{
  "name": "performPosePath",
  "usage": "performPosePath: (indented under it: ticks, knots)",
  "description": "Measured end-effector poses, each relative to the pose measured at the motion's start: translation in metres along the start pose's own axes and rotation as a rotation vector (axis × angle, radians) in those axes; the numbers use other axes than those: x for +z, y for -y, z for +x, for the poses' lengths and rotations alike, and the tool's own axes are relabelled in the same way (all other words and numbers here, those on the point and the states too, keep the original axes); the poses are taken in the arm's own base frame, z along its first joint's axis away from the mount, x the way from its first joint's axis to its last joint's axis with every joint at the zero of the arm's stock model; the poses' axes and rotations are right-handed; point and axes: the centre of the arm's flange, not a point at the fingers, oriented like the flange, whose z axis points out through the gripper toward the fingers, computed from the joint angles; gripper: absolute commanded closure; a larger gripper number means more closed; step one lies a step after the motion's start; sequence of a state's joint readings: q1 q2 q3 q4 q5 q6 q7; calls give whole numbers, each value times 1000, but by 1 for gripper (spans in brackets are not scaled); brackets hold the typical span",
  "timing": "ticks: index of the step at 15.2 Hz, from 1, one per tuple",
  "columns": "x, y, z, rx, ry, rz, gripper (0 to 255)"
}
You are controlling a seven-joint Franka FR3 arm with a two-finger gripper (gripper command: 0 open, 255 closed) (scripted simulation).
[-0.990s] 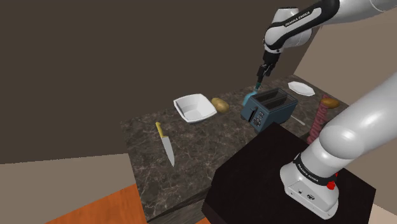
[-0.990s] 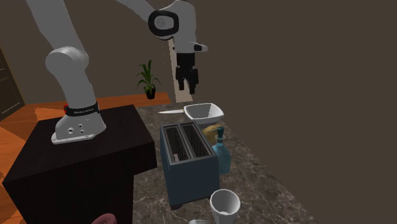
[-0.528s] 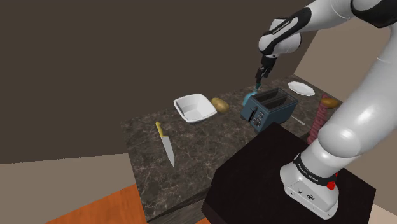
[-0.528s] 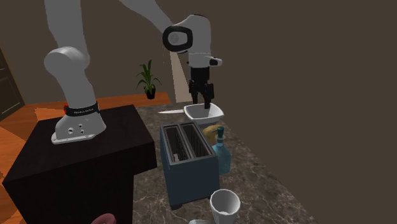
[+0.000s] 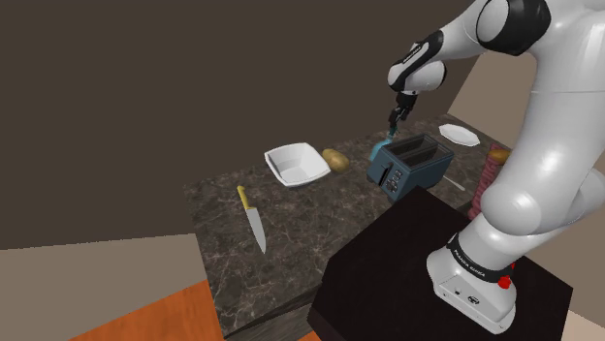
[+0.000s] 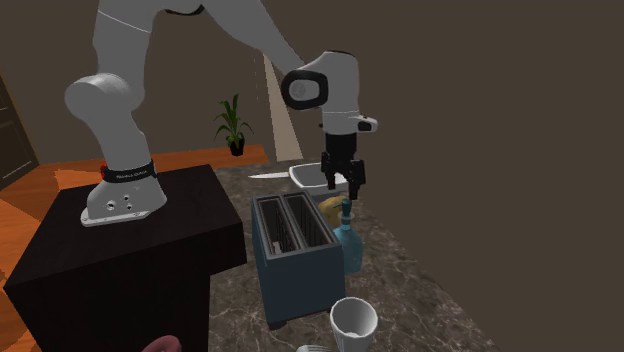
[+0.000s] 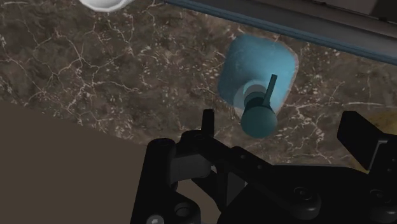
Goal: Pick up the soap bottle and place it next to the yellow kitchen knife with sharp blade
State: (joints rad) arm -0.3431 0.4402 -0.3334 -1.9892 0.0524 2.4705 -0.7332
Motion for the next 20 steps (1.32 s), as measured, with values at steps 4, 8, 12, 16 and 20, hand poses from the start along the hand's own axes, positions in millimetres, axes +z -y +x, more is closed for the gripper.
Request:
performPosePath:
  ticks: [4,8,12,16,20]
  knots:
    - [21,-5,4,1,-2,-2,0]
    - [42,-6,3,1,-1,-1,0]
    - [46,-6,3,1,-2,-2,0]
    - [46,-7,3,1,-2,-2,255]
    - [46,-6,3,0,-2,-2,255]
